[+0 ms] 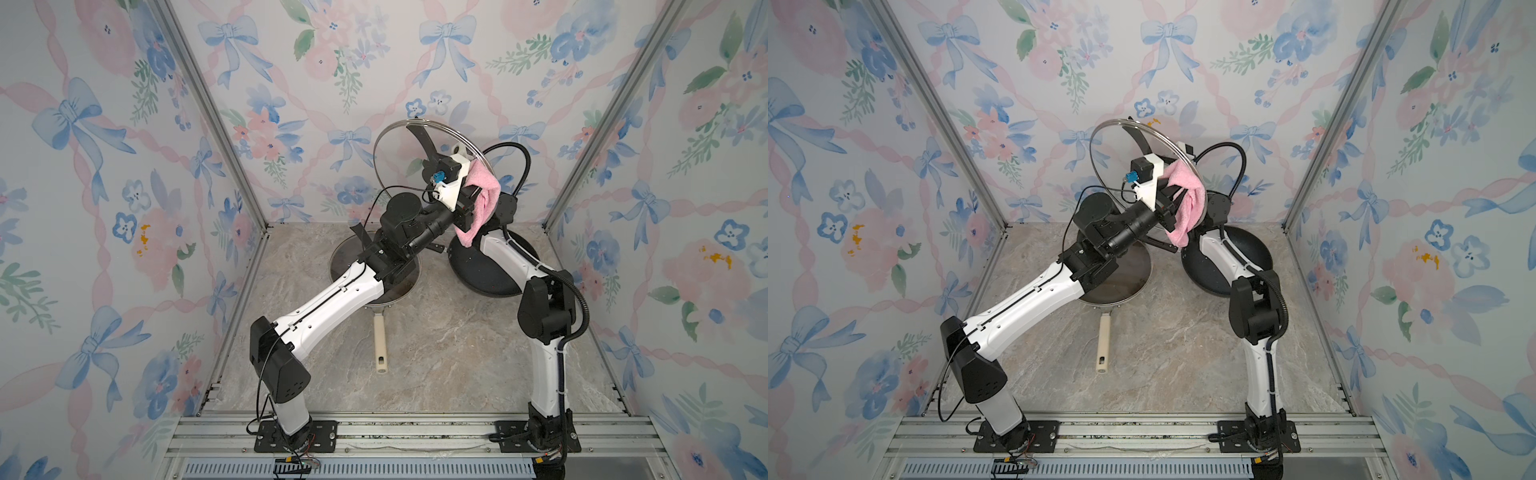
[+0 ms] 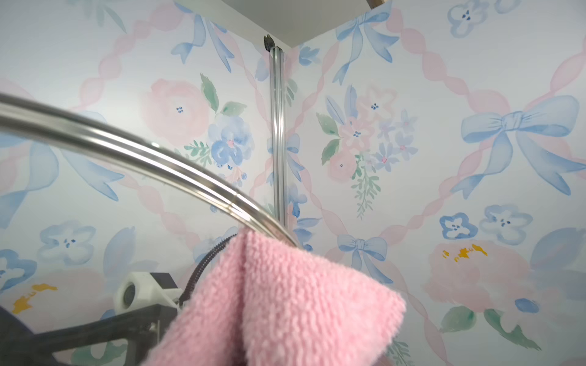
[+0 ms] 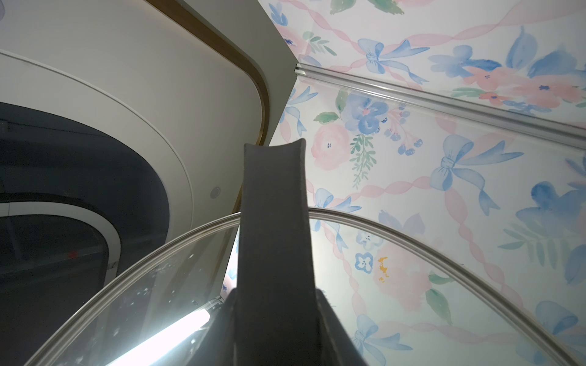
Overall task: Wipe the pot lid with a cloth
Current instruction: Wipe the pot lid.
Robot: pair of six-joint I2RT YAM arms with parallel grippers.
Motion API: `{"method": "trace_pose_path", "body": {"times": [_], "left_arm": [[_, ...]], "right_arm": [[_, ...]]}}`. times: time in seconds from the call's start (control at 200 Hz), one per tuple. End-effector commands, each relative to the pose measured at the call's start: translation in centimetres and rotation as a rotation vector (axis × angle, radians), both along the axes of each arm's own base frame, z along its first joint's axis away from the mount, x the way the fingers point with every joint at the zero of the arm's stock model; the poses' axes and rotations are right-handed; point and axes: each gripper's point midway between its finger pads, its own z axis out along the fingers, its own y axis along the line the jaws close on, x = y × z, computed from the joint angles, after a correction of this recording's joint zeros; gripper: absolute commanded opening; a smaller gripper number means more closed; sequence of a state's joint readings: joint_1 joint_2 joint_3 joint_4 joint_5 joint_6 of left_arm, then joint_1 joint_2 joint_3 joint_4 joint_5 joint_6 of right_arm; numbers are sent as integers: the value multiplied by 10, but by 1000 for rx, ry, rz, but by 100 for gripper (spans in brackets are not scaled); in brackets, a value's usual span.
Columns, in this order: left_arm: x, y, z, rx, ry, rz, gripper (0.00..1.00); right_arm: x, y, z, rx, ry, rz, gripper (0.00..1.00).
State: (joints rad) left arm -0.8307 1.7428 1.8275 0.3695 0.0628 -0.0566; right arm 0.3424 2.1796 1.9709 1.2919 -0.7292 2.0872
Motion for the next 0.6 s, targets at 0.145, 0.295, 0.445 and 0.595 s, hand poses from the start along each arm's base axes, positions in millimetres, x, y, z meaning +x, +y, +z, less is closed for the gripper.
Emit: {"method": "trace_pose_path", "body": {"times": [0.145, 0.295, 0.445, 0.595], "left_arm": [[108, 118, -79, -16, 145, 456, 0], [127, 194, -115, -46, 246, 609, 0], [97, 160, -74, -78, 176, 472, 0], [38, 78, -3, -80, -3, 210, 0]], "right_arm": [[-38, -11, 48, 116, -56, 96, 0], [-40, -9, 53, 126, -67, 118, 0], [-32, -4, 46, 122, -45, 127, 0], [-30, 2, 43, 123, -39, 139, 0]]}}
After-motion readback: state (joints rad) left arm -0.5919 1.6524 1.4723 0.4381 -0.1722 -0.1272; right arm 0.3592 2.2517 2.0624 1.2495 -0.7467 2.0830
